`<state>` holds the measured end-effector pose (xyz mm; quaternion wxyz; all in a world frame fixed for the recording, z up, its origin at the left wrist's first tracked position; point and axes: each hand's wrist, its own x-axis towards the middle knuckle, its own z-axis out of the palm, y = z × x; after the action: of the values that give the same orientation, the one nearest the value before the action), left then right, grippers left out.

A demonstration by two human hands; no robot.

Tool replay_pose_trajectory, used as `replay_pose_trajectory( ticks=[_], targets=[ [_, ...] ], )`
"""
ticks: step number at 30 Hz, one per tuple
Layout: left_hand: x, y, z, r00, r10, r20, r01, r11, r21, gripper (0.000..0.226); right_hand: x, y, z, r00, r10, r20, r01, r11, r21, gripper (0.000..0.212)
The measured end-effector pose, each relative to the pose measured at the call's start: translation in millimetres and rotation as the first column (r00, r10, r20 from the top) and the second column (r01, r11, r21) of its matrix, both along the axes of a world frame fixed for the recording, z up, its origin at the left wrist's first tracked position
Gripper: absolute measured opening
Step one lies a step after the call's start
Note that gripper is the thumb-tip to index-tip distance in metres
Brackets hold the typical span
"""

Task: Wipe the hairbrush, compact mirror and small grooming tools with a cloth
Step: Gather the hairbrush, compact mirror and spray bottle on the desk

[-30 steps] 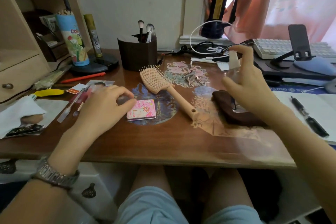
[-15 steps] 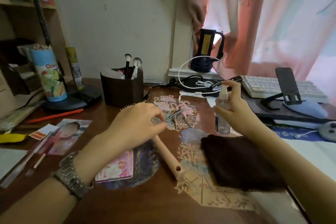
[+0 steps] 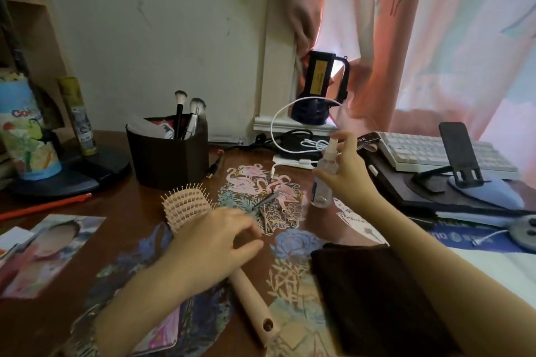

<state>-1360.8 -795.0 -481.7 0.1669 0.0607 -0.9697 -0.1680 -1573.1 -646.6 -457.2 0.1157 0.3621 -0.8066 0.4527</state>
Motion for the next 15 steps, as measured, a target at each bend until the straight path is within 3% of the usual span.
replay_pose_trajectory(
  ticks=[5, 11, 15],
  targets=[
    [1, -1, -3, 1.0, 0.019, -0.021, -0.018, 0.998, 0.058, 0.046, -12, -18, -5, 1.0, 0.013, 0.008, -0.013, 0.999, -0.037, 0.057],
    [4, -1, -3, 1.0, 0.01, -0.021, -0.008, 0.993, 0.119, 0.014, -18, -25, -13, 1.0, 0.006, 0.002, -0.005, 0.998, -0.058, 0.063],
    [4, 0, -4, 1.0, 0.008, -0.013, -0.006, 0.995, 0.096, 0.022, -16, -19, -18, 1.0, 0.007, -0.012, -0.008, 0.998, -0.062, 0.068]
  ],
)
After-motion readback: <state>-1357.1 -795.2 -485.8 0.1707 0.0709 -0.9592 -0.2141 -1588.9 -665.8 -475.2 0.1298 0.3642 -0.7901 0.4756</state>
